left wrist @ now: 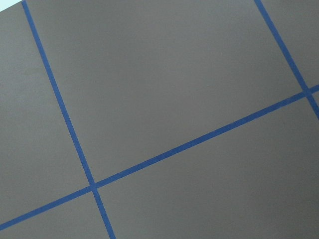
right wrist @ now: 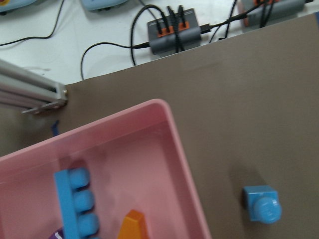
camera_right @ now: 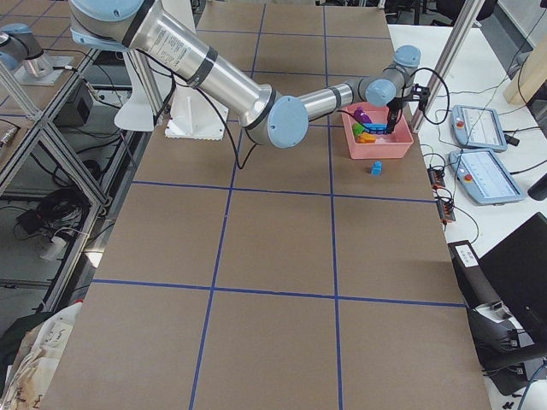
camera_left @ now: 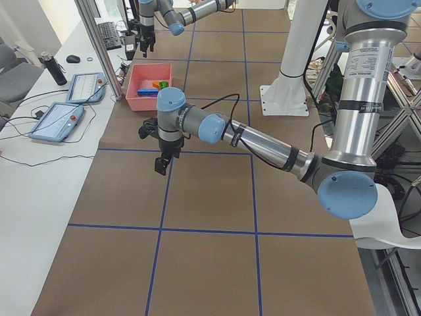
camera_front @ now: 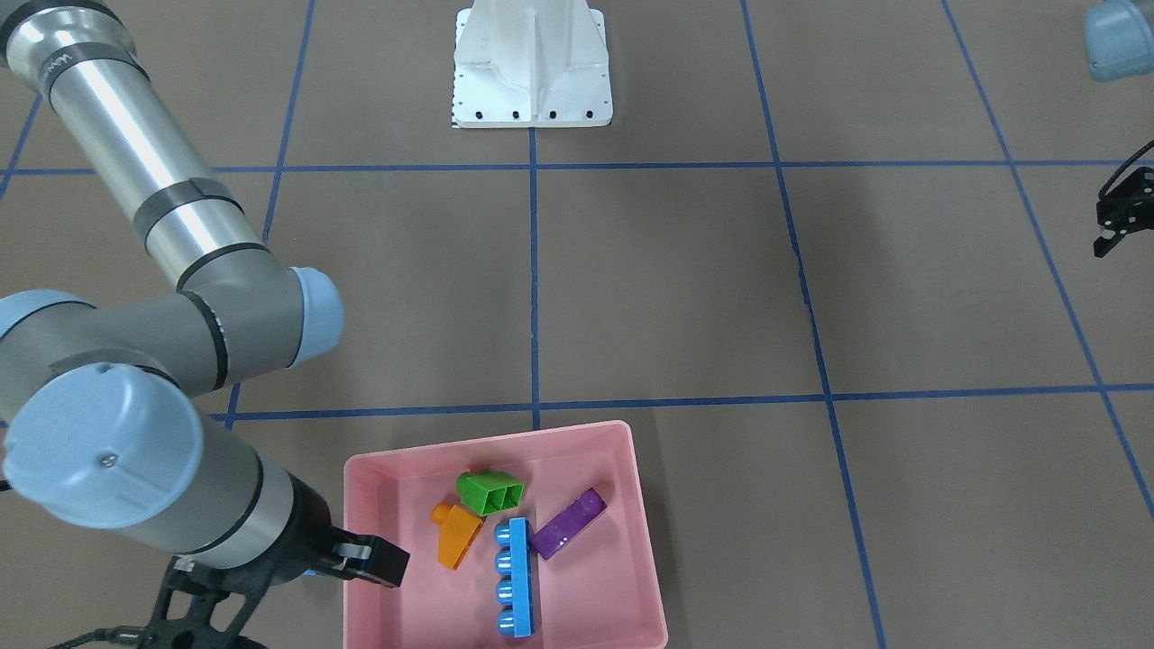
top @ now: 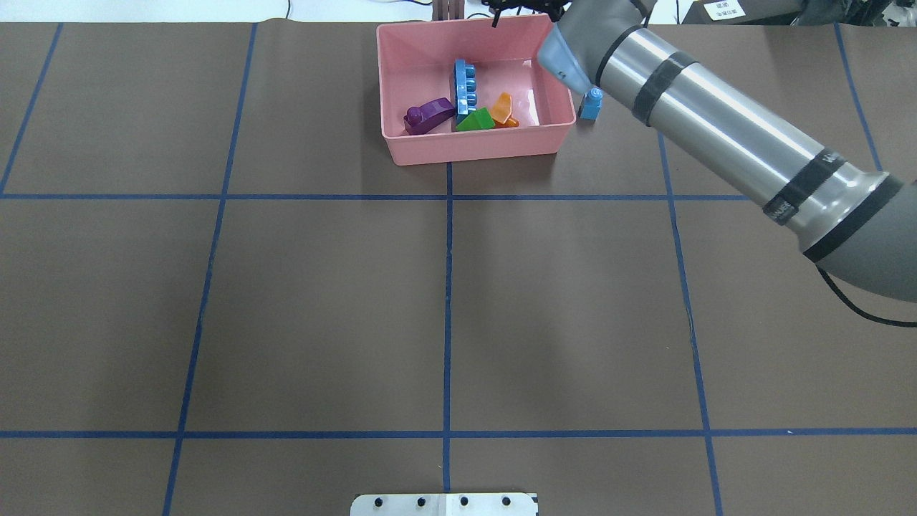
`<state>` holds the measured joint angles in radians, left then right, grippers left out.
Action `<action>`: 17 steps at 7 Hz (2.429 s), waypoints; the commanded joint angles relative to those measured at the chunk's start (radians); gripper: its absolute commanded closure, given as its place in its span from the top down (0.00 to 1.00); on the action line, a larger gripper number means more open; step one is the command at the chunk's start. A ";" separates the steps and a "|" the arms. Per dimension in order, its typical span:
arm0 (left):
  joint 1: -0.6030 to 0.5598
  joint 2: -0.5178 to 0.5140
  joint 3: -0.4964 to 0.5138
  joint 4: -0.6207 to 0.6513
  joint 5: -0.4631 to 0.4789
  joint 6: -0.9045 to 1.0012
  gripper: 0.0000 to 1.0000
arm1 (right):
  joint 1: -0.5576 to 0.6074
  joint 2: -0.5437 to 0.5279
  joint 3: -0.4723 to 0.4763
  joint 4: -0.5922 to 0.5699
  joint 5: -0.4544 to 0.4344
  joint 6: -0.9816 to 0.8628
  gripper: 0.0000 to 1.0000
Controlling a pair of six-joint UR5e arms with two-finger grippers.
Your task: Put all blocks into box
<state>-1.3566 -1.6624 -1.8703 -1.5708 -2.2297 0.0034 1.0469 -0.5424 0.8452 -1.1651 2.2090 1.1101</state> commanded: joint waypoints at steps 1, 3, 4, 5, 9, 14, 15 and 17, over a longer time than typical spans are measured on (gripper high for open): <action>0.001 0.001 -0.001 0.000 -0.001 -0.005 1.00 | 0.018 -0.103 -0.003 0.007 -0.018 -0.004 1.00; 0.001 0.000 -0.003 0.000 -0.001 -0.006 1.00 | -0.028 -0.105 -0.030 0.010 -0.023 0.013 0.96; 0.001 0.000 -0.004 0.000 -0.002 -0.006 1.00 | -0.047 -0.105 -0.049 0.013 -0.023 0.026 0.93; 0.001 0.000 -0.003 0.000 -0.001 -0.005 1.00 | -0.057 -0.109 -0.072 0.027 -0.023 0.028 0.90; -0.001 0.001 -0.016 0.000 -0.002 0.000 1.00 | -0.070 -0.067 -0.167 0.114 -0.060 0.037 0.87; 0.002 0.021 -0.032 -0.005 -0.004 0.000 1.00 | -0.087 -0.051 -0.196 0.166 -0.074 0.040 0.00; 0.002 0.021 -0.030 -0.005 -0.004 0.000 1.00 | -0.067 -0.060 -0.181 0.166 -0.063 0.027 0.00; 0.005 0.019 -0.024 -0.005 -0.004 -0.002 1.00 | 0.048 -0.064 -0.054 0.084 0.096 0.011 0.00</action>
<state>-1.3530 -1.6418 -1.8993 -1.5749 -2.2336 0.0028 1.0317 -0.6050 0.7188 -1.0259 2.2074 1.1297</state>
